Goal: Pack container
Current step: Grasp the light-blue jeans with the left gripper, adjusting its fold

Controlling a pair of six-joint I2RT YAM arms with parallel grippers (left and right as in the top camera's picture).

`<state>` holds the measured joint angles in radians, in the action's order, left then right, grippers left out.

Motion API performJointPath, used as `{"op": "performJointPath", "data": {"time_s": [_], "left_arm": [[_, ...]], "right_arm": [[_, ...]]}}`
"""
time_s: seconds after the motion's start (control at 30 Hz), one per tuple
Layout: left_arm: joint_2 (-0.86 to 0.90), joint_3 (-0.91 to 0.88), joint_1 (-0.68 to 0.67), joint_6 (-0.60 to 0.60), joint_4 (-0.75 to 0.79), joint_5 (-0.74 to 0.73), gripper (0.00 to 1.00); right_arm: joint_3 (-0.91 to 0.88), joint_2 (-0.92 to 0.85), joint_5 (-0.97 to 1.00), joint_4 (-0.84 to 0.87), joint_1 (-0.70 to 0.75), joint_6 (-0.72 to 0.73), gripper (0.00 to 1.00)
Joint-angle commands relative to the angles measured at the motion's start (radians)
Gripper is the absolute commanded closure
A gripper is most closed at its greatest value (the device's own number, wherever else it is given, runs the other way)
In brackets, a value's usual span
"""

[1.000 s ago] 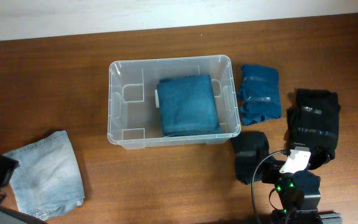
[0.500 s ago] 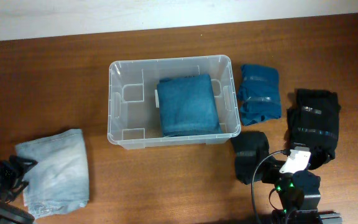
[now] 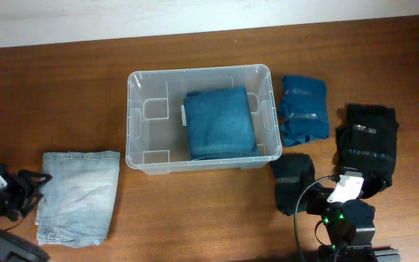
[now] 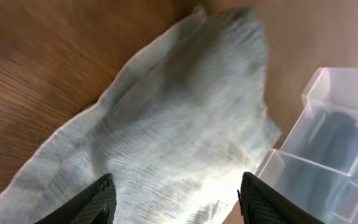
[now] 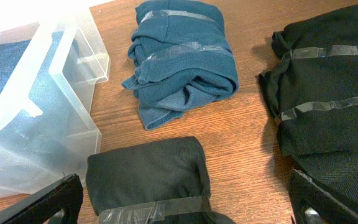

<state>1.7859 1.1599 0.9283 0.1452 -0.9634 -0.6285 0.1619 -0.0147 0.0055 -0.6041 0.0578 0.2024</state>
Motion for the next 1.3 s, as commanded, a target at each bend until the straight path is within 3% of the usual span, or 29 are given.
{"op": "performJointPath", "data": {"time_s": [0.0, 0.17, 0.27, 0.4, 0.5, 0.8, 1.03, 1.27], "left_arm": [[-0.142, -0.001, -0.017, -0.028, 0.023, 0.006, 0.36], [-0.207, -0.001, -0.127, 0.000, 0.014, 0.044, 0.36], [-0.195, -0.011, -0.272, -0.005, -0.014, 0.129, 0.37], [-0.168, -0.041, -0.452, -0.170, 0.011, 0.413, 0.37], [-0.154, -0.059, -0.523, -0.238, 0.047, 0.478, 0.37], [-0.061, -0.098, -0.545, -0.314, 0.073, 0.541, 0.37], [0.064, -0.112, -0.545, -0.324, 0.256, 0.565, 0.31], [0.150, -0.112, -0.518, -0.553, 0.462, 0.503, 0.22]], "right_arm": [[-0.008, 0.010, 0.002, 0.002, -0.006, -0.004, 0.02], [-0.008, 0.010, 0.002, 0.002, -0.006, -0.004, 0.02], [-0.008, 0.010, 0.002, 0.002, -0.006, -0.004, 0.02], [-0.008, 0.010, 0.002, 0.002, -0.006, -0.004, 0.01], [-0.008, 0.010, 0.002, 0.002, -0.006, -0.004, 0.02], [-0.008, 0.010, 0.002, 0.002, -0.006, -0.004, 0.02], [-0.008, 0.010, 0.002, 0.002, -0.006, -0.004, 0.02], [-0.008, 0.010, 0.002, 0.002, -0.006, -0.004, 0.02]]}}
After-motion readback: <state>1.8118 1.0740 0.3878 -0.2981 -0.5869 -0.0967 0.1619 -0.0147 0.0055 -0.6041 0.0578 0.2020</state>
